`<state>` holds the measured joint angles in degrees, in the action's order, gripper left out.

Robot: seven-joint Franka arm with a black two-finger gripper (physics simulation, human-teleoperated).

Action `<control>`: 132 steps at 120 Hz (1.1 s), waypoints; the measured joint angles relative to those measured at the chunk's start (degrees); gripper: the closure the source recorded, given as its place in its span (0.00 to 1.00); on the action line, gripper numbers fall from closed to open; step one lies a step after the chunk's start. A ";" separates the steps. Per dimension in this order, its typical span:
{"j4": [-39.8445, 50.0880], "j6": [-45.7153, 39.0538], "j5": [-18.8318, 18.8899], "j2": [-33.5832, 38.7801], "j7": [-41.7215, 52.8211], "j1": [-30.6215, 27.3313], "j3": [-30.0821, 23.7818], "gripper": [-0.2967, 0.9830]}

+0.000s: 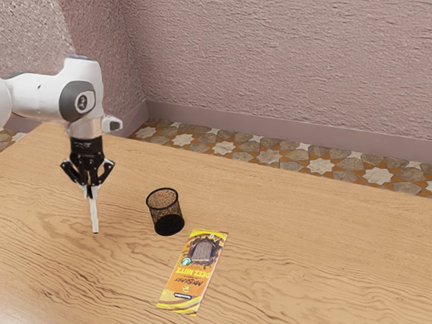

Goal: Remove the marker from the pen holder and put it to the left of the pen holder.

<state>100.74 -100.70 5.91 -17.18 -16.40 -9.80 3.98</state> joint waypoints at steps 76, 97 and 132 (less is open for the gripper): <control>-19.65 14.77 1.21 -6.85 7.65 -2.67 -5.32 0.43; -15.81 14.84 5.53 16.15 8.11 8.67 -4.98 0.32; -12.38 16.67 7.95 23.61 6.56 10.82 -2.27 0.25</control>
<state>88.36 -84.03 13.86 6.43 -9.84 1.03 1.70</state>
